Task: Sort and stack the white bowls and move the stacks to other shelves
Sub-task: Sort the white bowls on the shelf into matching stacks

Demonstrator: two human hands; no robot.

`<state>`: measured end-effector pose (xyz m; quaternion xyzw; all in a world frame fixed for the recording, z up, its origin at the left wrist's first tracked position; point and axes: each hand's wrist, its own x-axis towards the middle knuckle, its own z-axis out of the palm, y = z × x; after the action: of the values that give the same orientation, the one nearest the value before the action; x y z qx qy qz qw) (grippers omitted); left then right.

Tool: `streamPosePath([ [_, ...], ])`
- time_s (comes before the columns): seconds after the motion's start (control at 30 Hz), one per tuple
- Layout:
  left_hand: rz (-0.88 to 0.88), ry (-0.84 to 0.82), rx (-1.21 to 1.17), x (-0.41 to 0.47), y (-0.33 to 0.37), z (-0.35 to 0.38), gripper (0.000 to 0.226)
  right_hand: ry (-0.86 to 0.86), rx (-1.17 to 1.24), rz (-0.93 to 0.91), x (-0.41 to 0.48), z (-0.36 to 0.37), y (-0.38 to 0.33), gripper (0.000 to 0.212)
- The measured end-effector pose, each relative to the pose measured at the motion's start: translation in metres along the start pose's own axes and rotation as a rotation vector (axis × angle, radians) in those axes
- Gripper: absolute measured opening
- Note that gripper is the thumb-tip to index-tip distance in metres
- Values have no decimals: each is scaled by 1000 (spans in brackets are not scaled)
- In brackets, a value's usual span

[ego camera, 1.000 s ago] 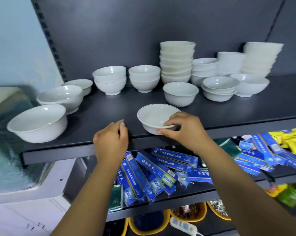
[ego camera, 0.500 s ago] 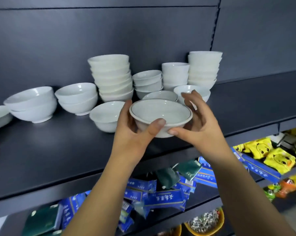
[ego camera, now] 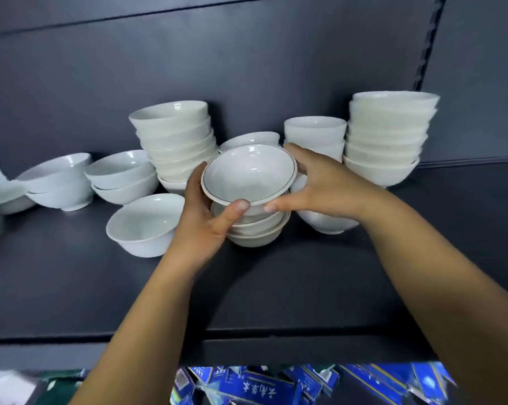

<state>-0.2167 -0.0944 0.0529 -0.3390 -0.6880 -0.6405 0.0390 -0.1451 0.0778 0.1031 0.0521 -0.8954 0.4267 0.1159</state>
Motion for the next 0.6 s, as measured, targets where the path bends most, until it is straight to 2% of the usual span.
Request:
streamPosePath([
  [0.1, -60, -14, 44, 3, -10, -2, 102, -79, -43, -20, 19, 0, 11, 71],
  [0.17, -99, -22, 65, 1, -15, -1, 99, -110, -105, -21, 24, 2, 17, 73],
  [0.3, -114, -17, 103, 0, -24, 2, 81, -123, -204, 11, 24, 4, 27, 85],
  [0.43, -116, 17, 138, -3, -23, 4, 49, -137, -230, 52, 22, 12, 35, 85],
  [0.6, -136, -14, 139, -6, -21, 3, 71, -122, -283, 47, 17, 14, 39, 92],
])
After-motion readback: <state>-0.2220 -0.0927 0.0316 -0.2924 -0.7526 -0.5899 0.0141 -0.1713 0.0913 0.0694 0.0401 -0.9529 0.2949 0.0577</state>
